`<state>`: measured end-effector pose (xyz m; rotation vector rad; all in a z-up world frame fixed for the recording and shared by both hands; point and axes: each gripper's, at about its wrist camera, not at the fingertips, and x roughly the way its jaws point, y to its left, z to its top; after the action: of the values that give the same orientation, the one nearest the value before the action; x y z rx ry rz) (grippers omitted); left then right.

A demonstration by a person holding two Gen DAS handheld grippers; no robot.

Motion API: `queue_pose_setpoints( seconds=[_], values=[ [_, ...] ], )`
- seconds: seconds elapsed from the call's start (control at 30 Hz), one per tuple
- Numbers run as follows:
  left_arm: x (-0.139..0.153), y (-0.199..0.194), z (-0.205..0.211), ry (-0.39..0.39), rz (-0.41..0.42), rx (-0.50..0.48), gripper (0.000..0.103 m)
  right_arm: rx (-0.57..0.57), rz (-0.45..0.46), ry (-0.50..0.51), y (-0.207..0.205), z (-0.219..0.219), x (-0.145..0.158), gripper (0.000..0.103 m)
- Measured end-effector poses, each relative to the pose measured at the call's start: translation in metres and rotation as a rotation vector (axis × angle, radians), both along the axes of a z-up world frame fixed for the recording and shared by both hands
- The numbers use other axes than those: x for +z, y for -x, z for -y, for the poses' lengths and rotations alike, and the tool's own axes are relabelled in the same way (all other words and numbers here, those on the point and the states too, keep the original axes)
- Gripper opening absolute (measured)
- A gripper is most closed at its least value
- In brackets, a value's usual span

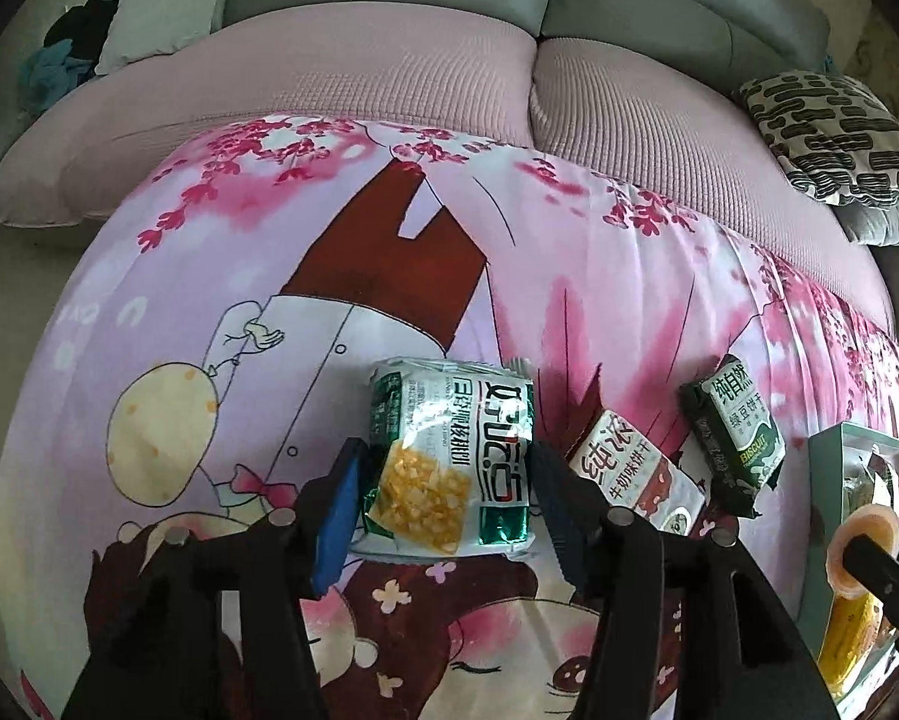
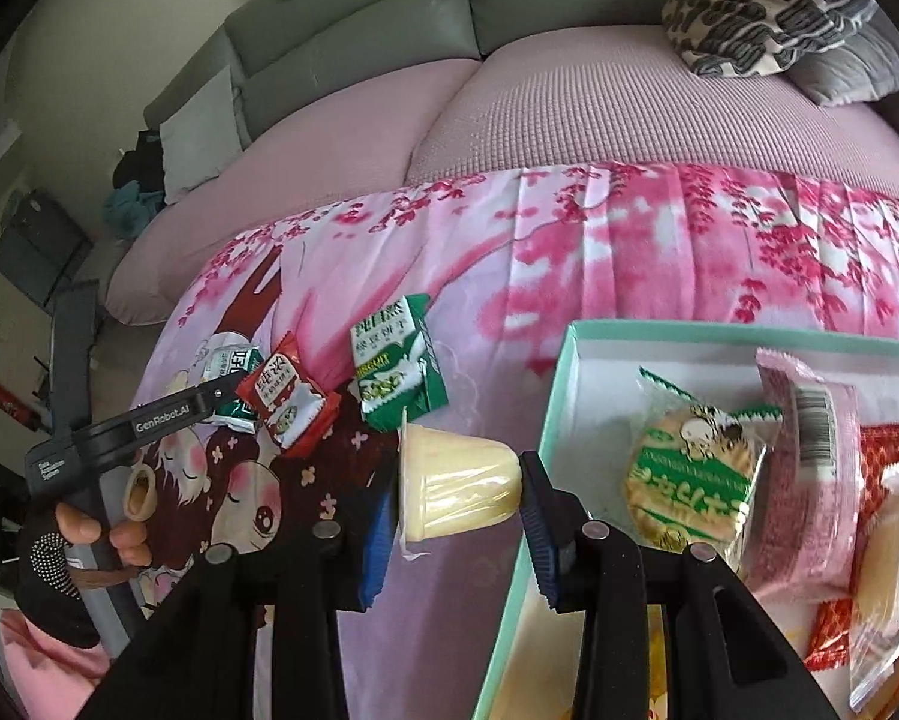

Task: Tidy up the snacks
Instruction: 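Lift both items and carry them over the tray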

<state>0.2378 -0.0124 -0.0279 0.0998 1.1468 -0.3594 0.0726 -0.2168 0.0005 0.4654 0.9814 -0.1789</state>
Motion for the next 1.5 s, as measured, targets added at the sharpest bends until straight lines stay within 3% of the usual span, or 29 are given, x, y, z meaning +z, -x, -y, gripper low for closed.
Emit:
queue_pose_setpoints(
  seconds=[0.27,0.63,0.87,1.17,1.33,1.5],
  values=[
    [-0.011,-0.002,0.007,-0.073,0.030,0.036,0.053,-0.008,0.007,-0.013,0.009,-0.002,0.002,0.041],
    [0.025,0.037,-0.013,0.001,0.065,0.163,0.051,-0.035,0.038,-0.023,0.027,-0.002,0.013,0.041],
    [0.049,0.070,0.001,0.048,0.089,0.163,0.051,-0.066,0.043,-0.028,0.045,-0.001,0.016,0.041],
    [0.084,0.104,0.045,0.144,0.135,0.068,0.051,-0.160,0.065,-0.038,0.075,0.027,0.019,0.041],
    [0.086,0.135,0.099,0.142,0.138,-0.112,0.051,-0.259,0.083,-0.009,0.099,0.058,0.028,0.041],
    [0.062,0.166,0.148,0.103,0.047,-0.268,0.051,-0.378,0.058,0.009,0.128,0.091,0.028,0.041]
  ],
)
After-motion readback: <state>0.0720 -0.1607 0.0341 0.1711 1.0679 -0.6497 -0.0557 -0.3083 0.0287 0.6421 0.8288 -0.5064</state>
